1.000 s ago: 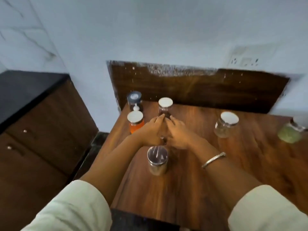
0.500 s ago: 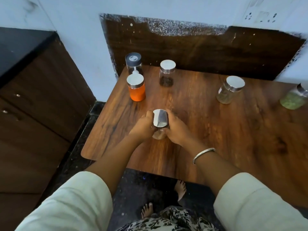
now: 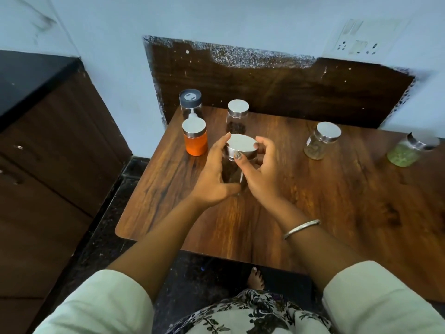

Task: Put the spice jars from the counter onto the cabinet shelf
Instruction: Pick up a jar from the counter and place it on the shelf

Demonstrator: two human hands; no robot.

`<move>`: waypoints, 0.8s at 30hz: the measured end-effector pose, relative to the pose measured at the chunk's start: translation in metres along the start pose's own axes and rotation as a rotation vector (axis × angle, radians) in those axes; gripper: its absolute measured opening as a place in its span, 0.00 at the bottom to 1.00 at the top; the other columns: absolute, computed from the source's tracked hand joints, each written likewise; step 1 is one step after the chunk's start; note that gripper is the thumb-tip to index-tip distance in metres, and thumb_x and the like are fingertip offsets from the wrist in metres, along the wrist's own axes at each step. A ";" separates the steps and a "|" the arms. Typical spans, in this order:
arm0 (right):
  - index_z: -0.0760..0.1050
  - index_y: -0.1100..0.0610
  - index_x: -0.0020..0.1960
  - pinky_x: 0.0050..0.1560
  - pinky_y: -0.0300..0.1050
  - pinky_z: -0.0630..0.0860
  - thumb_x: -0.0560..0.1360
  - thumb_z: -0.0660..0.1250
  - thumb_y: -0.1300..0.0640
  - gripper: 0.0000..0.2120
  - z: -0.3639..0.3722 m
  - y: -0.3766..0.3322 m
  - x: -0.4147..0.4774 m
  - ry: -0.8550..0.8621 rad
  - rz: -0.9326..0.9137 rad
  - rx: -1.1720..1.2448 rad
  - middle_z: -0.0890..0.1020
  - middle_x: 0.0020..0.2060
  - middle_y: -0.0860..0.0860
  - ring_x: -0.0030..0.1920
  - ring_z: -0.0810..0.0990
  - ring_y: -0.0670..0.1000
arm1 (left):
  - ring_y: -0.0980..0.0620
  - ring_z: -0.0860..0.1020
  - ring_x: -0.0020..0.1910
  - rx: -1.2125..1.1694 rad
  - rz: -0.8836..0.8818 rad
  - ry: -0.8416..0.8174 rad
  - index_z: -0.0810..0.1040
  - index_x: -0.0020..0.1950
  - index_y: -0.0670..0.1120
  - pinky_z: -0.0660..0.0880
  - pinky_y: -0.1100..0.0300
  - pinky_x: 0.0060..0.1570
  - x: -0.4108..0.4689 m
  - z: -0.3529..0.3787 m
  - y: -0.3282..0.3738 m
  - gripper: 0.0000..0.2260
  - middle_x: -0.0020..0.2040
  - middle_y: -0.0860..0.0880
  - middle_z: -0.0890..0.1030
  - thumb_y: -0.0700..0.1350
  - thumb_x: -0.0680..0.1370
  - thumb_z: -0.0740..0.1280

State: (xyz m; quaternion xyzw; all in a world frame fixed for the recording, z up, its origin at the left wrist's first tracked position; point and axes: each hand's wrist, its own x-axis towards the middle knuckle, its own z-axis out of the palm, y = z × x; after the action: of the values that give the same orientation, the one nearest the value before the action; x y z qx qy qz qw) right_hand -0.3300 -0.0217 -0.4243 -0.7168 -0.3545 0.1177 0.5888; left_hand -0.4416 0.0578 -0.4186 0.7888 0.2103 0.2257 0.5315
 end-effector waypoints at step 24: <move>0.58 0.45 0.73 0.58 0.40 0.73 0.71 0.58 0.33 0.34 -0.030 -0.028 0.013 -0.333 0.046 0.212 0.69 0.67 0.46 0.64 0.71 0.44 | 0.73 0.75 0.49 0.110 0.021 0.044 0.30 0.73 0.56 0.71 0.78 0.50 0.004 -0.007 0.049 0.51 0.64 0.57 0.64 0.56 0.71 0.70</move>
State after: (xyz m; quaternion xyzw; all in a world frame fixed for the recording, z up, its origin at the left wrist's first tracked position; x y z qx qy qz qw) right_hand -0.3133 -0.0352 -0.3869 -0.6292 -0.4160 0.2849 0.5914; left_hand -0.4385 0.0486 -0.3704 0.8138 0.2258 0.2367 0.4803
